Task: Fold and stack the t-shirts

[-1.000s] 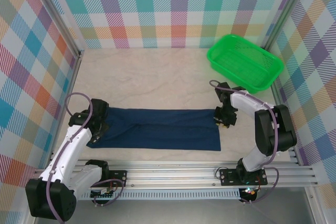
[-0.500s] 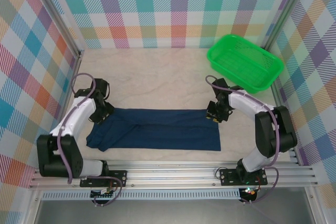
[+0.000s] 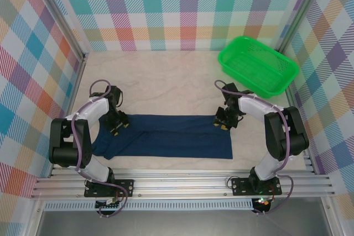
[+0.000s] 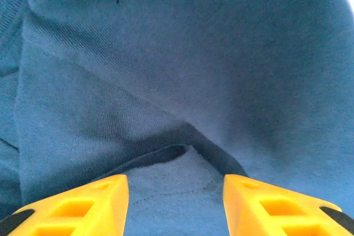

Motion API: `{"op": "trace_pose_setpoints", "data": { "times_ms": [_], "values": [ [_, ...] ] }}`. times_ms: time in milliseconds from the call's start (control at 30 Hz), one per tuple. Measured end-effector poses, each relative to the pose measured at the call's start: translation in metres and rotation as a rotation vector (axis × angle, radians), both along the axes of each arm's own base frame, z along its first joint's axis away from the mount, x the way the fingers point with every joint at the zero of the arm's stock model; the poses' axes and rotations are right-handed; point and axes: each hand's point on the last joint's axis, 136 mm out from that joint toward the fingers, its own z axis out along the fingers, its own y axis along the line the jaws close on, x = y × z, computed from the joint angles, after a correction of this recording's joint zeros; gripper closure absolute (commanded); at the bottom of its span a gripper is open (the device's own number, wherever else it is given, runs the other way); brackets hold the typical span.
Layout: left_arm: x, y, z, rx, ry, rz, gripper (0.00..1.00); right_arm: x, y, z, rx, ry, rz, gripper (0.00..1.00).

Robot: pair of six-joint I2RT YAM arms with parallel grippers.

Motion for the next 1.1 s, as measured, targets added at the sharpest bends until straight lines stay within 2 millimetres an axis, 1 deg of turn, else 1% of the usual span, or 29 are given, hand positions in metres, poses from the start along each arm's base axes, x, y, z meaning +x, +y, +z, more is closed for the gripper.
{"op": "trace_pose_setpoints", "data": {
  "times_ms": [67,267,400,567,633,700,800,967,1000,1100],
  "values": [
    [-0.002,0.001,-0.002,0.008,0.007,-0.001,0.53,0.002,0.001,0.002,0.005,-0.005,0.000,0.68],
    [0.004,0.005,-0.002,0.035,-0.017,-0.003,0.54,0.004,0.003,0.003,0.012,-0.011,0.001,0.68],
    [0.006,0.005,-0.003,0.045,-0.022,-0.006,0.52,0.004,0.003,0.003,0.015,-0.012,0.001,0.69],
    [0.017,0.006,-0.002,0.047,-0.067,-0.001,0.51,0.004,0.004,0.003,0.019,-0.011,0.003,0.70],
    [0.021,0.004,-0.001,0.045,-0.084,-0.004,0.52,0.003,0.004,0.003,0.023,-0.011,0.006,0.70],
    [0.025,0.001,-0.001,0.040,-0.096,-0.011,0.59,0.003,0.005,0.003,0.025,-0.010,0.007,0.70],
    [0.025,-0.006,-0.005,0.025,-0.085,-0.026,0.71,0.003,0.005,0.003,0.025,-0.011,0.010,0.70],
    [0.014,-0.011,-0.005,0.018,-0.069,-0.041,1.00,0.003,0.004,0.003,0.021,-0.012,0.013,0.71],
    [0.012,-0.011,-0.003,0.018,-0.068,-0.045,1.00,0.003,0.004,0.003,0.021,-0.012,0.014,0.71],
    [0.005,-0.010,0.010,0.021,-0.088,-0.045,1.00,0.004,0.004,0.004,0.020,-0.014,0.017,0.72]
  ]
}}
